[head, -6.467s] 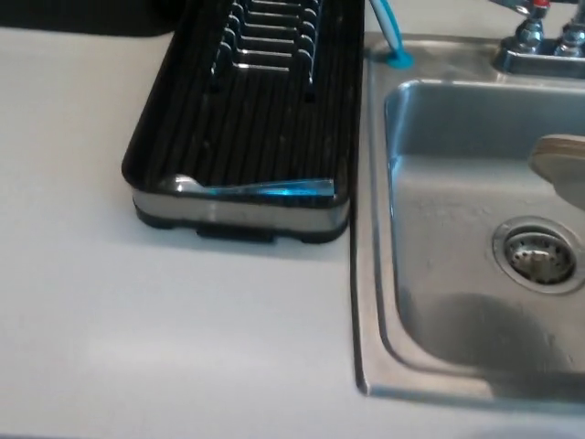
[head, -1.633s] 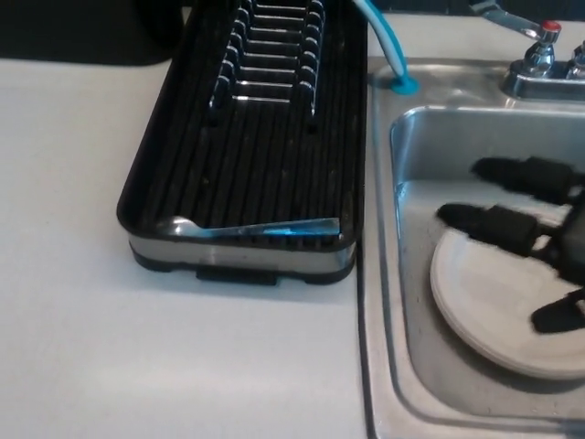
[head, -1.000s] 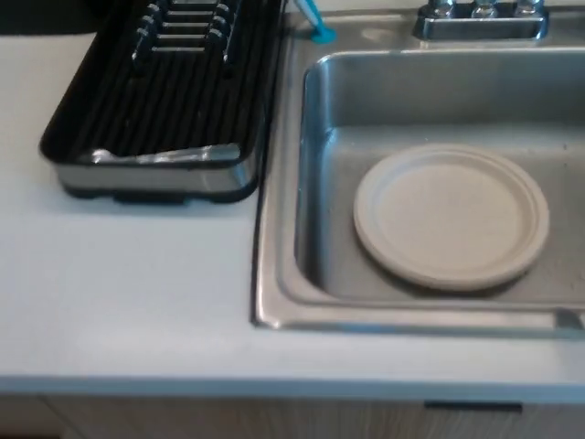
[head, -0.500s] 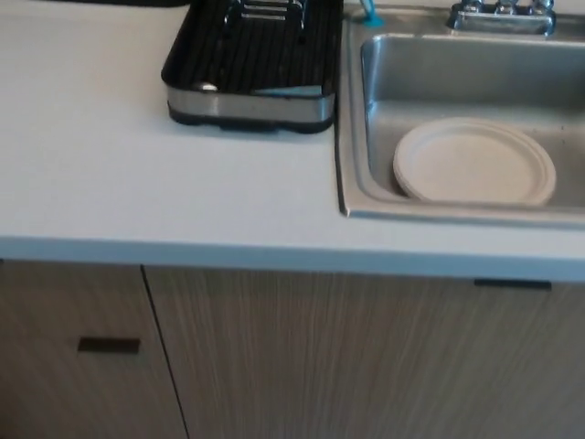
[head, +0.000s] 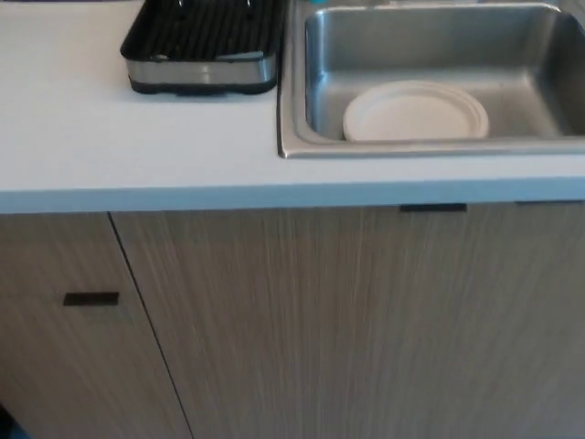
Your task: Pick up a plate using the right hand and walk towards the sink and put it inside
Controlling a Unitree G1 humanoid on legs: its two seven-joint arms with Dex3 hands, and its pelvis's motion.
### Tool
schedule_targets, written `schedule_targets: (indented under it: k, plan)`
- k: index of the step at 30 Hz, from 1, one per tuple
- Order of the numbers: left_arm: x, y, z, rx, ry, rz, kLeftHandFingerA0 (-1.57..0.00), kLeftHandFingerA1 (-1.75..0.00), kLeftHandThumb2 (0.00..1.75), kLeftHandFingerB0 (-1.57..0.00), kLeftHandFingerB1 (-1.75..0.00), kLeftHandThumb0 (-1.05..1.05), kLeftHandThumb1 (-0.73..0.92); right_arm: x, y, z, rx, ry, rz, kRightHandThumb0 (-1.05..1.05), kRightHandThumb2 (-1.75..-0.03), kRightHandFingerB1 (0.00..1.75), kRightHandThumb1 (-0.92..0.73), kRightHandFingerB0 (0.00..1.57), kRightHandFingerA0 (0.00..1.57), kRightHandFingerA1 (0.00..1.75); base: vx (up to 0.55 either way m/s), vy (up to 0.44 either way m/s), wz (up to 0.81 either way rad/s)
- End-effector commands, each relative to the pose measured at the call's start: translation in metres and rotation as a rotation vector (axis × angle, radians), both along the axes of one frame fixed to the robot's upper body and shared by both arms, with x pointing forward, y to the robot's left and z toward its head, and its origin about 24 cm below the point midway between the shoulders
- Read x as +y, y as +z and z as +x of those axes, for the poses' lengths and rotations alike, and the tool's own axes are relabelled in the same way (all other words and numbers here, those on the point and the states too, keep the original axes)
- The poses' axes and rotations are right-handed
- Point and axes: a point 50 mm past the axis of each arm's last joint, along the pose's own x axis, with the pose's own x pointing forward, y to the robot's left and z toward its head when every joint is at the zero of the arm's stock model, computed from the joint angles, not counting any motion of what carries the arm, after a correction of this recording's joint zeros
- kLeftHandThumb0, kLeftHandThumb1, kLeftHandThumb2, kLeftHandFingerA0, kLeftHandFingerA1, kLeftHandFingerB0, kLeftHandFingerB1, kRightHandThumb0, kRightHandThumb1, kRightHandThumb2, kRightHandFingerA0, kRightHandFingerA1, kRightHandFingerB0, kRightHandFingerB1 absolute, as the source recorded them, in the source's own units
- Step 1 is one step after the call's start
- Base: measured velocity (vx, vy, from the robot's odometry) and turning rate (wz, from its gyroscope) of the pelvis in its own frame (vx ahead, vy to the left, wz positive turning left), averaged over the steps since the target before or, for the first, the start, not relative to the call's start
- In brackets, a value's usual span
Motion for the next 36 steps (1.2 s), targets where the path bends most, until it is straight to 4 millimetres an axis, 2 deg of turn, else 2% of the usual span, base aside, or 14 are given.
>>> schedule_targets:
  k: [1, 2, 4, 6, 8, 12, 13, 15, 22, 23, 26, 28, 29, 36]
  plan:
    - [0.017, 0.009, 0.007, -0.073, 0.002, 0.056, -1.35, -1.65, 1.75, -1.21, -1.49, 0.18, 0.53, -0.026, -0.021, -0.045, -0.478, -0.079, 0.073, -0.28, -0.60, 0.40, -0.65, 0.58, 0.97, 0.49, -0.09, 0.118, -0.05]
    - [0.017, 0.009, 0.007, -0.073, 0.002, 0.056, -1.35, -1.65, 1.75, -1.21, -1.49, 0.18, 0.53, -0.027, -0.021, -0.045, -0.479, -0.077, 0.071, -0.28, -0.60, 0.40, -0.65, 0.58, 0.97, 0.49, -0.09, 0.162, -0.10]
    - [0.017, 0.008, 0.011, -0.054, -0.012, 0.078, -1.51, -1.47, 1.46, -1.43, -1.40, 0.12, 0.77, -0.036, -0.096, -0.031, -0.399, -0.100, 0.285, -0.18, -0.60, 0.41, -0.66, 0.58, 0.86, 0.47, -0.09, 0.177, 0.18]
    - [0.017, 0.008, 0.011, -0.053, -0.012, 0.079, -1.51, -1.47, 1.46, -1.43, -1.40, 0.12, 0.77, -0.037, -0.096, -0.031, -0.400, -0.096, 0.283, -0.18, -0.60, 0.41, -0.66, 0.58, 0.86, 0.47, -0.06, 0.295, -0.04]
    - [0.015, 0.005, 0.013, -0.046, -0.002, 0.061, -1.50, -1.47, 1.47, -1.42, -1.40, 0.12, 0.78, -0.027, -0.193, -0.008, -0.315, -0.221, 0.556, -0.09, -0.63, 0.41, -0.77, 0.54, 0.93, 0.60, -0.11, 0.116, -0.05]
    - [0.017, 0.004, 0.012, -0.032, 0.000, 0.063, -1.33, -1.66, 1.75, -1.19, -1.48, 0.21, 0.51, -0.024, -0.210, -0.004, -0.292, -0.240, 0.617, 0.12, -0.58, 0.47, -0.53, 0.65, 0.95, 0.53, -0.08, 0.026, 0.02]
    - [0.018, 0.004, 0.010, -0.025, 0.010, 0.065, -1.50, -1.47, 1.47, -1.41, -1.40, 0.13, 0.79, -0.013, -0.249, 0.004, -0.263, -0.310, 0.806, -0.05, -0.61, 0.37, -0.73, 0.49, 0.68, 0.41, 0.00, 0.000, 0.00]
    - [0.020, 0.003, 0.010, -0.004, 0.017, 0.086, -1.45, -1.42, 1.44, -1.37, -1.35, 0.13, 0.78, 0.005, -0.290, 0.018, -0.204, -0.319, 0.990, 0.11, -0.72, 0.43, -0.69, 0.52, 0.69, 0.46, -0.07, -0.096, 0.03]
    - [0.020, -0.003, 0.010, 0.031, 0.055, 0.065, -1.43, -1.41, 1.44, -1.35, -1.34, 0.14, 0.78, 0.035, -0.340, 0.057, 0.022, -0.295, 1.183, 0.10, -0.74, 0.43, -0.70, 0.58, 0.73, 0.47, -0.08, -0.224, -0.08]
    - [0.020, -0.003, 0.011, 0.037, 0.047, 0.068, -1.23, -1.63, 1.67, -1.13, -1.46, 0.21, 0.52, 0.042, -0.346, 0.062, 0.076, -0.286, 1.187, 0.08, -0.69, 0.44, -0.71, 0.61, 0.76, 0.48, -0.08, -0.121, 0.01]
    - [0.018, -0.004, 0.014, 0.039, 0.034, 0.077, -1.23, -1.64, 1.73, -1.13, -1.47, 0.20, 0.48, 0.056, -0.361, 0.077, 0.176, -0.271, 1.239, 0.04, -0.66, 0.43, -0.72, 0.62, 0.78, 0.48, -0.04, -0.034, -0.02]
    - [0.017, -0.004, 0.017, 0.035, 0.037, 0.077, -1.21, -1.64, 1.70, -1.10, -1.46, 0.15, 0.49, 0.066, -0.370, 0.087, 0.257, -0.238, 1.285, 0.06, -0.66, 0.45, -0.71, 0.64, 0.80, 0.48, 0.00, 0.000, 0.00]
    - [0.017, -0.005, 0.019, 0.036, 0.035, 0.075, -1.40, -1.38, 1.42, -1.28, -1.29, 0.08, 0.77, 0.073, -0.375, 0.094, 0.320, -0.211, 1.292, 0.04, -0.70, 0.46, -0.70, 0.65, 0.82, 0.50, 0.00, 0.000, 0.00]
    - [0.015, -0.006, 0.032, 0.040, -0.001, 0.085, -1.44, -1.41, 1.42, -1.35, -1.33, 0.12, 0.74, 0.112, -0.391, 0.118, 0.465, -0.093, 1.361, -0.09, -0.71, 0.52, -0.74, 0.70, 0.92, 0.55, 0.01, 0.164, 0.03]
